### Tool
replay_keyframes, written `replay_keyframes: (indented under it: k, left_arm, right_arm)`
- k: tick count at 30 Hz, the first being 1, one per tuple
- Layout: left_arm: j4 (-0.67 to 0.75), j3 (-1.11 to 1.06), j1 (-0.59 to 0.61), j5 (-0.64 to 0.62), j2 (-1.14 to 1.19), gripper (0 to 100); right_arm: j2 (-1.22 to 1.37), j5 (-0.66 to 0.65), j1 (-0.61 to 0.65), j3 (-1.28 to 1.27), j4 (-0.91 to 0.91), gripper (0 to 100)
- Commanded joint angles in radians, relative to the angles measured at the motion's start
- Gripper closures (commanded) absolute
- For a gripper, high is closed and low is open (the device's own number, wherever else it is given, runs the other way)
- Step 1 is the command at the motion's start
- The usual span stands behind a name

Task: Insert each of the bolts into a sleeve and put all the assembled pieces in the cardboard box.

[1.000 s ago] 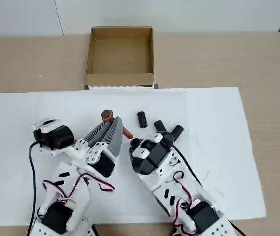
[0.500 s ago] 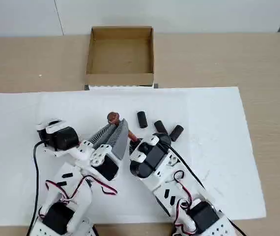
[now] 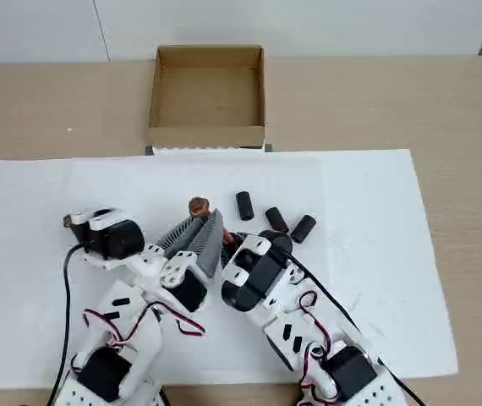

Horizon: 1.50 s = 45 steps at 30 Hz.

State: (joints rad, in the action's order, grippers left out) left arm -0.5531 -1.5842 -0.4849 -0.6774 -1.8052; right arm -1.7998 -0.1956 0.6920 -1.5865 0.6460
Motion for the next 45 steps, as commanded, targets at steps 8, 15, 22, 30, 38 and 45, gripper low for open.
replay_keyframes:
  k: [8, 15, 22, 30, 38, 45]
  left_arm:
    - [-0.006, -0.091, -0.14, 0.11, -0.012, 100]
    - [-0.008, -0.093, -0.117, 0.143, -0.012, 96]
    - [-0.008, -0.09, -0.072, 0.221, -0.012, 85]
    - [-0.063, -0.022, -0.055, 0.264, -0.012, 84]
    - [-0.077, 0.004, 0.006, 0.299, -0.012, 84]
    - [-0.078, 0.067, 0.023, 0.301, -0.012, 85]
  right_arm:
    - [-0.013, -0.058, 0.012, 0.077, -0.033, 99.5]
    - [-0.013, -0.054, 0.01, 0.077, -0.033, 99.5]
    - [-0.013, -0.054, 0.008, 0.071, -0.033, 99.5]
    - [-0.013, -0.052, 0.007, 0.066, -0.033, 99.5]
    - [-0.013, -0.052, 0.007, 0.051, -0.031, 99.5]
    - [-0.013, -0.052, 0.005, 0.051, -0.03, 99.5]
